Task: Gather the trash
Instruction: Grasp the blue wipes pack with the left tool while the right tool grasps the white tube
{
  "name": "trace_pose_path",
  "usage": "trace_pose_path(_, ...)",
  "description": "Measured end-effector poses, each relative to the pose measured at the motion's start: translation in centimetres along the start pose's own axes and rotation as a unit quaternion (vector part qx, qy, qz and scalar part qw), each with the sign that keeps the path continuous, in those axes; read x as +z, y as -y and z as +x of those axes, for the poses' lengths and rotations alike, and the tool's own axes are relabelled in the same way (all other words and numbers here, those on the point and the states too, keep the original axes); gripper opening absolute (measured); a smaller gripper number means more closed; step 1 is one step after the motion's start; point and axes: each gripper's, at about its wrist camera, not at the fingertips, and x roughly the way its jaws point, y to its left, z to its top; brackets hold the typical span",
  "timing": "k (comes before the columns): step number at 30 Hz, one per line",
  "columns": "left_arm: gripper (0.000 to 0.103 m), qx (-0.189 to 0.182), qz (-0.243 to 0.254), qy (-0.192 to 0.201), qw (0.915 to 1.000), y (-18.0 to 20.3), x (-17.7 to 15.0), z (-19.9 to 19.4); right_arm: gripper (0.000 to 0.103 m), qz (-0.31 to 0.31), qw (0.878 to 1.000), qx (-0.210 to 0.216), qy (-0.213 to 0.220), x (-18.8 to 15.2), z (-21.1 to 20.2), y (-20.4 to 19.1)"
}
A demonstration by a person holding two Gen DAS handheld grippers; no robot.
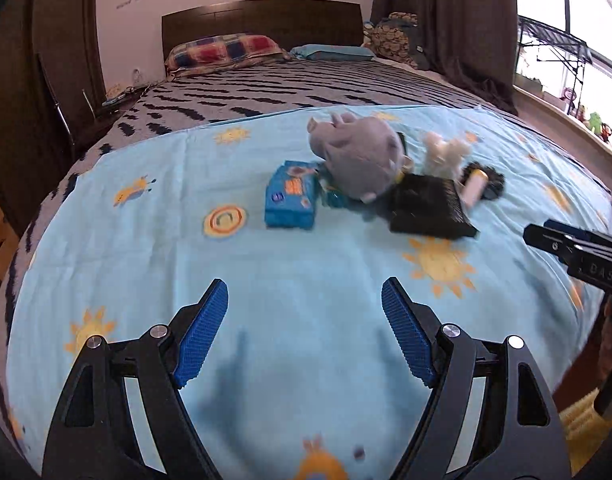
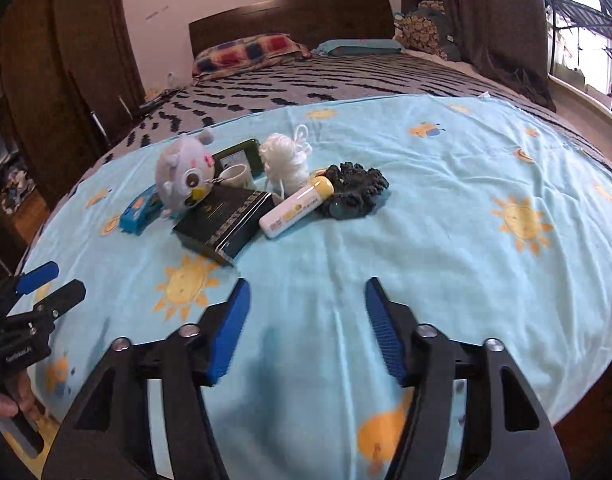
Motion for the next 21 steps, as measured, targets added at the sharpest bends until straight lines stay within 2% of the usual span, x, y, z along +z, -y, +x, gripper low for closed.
trace_pose_path(2, 0.075, 0.006, -0.005, -0.001, 1.0, -0.4, 1.0, 1.6, 0.041, 0.016, 1.0, 0.009, -0.006, 0.9, 1.2, 0.1)
trace_pose_path(4, 0.075, 0.013, -0.01, -0.004, 0.9999, -0.6, 1.8, 3.1, 0.038, 0.028, 0.999, 0.017, -0.007, 1.8, 2.3, 0.0)
trace_pose_path(10, 0.074, 0.007, -0.02, -0.02, 0.9996, -0.9, 3.6, 5.9, 0.037, 0.051, 0.998, 0.029, -0.013, 3.8, 4.6, -0.5)
trace_pose_path(13, 0.074, 0.013, -0.014, -0.024, 0.9995, -0.8, 4.6, 7.1, 0.032, 0.063, 0.997, 0.031, -0.031, 3.9, 6.0, -0.4)
trace_pose_path(16, 0.072, 0.011, -0.013, -0.038, 0.9991, -0.8, 5.5, 8.7, 0.032, 0.075, 0.996, 0.042, -0.031, 4.2, 6.6, -0.2)
trace_pose_path(21, 0.062, 0.009, -0.022, -0.061, 0.9978, -1.2, 6.5, 11.0, 0.032, 0.09, 0.994, 0.056, -0.041, 5.0, 7.9, -0.3)
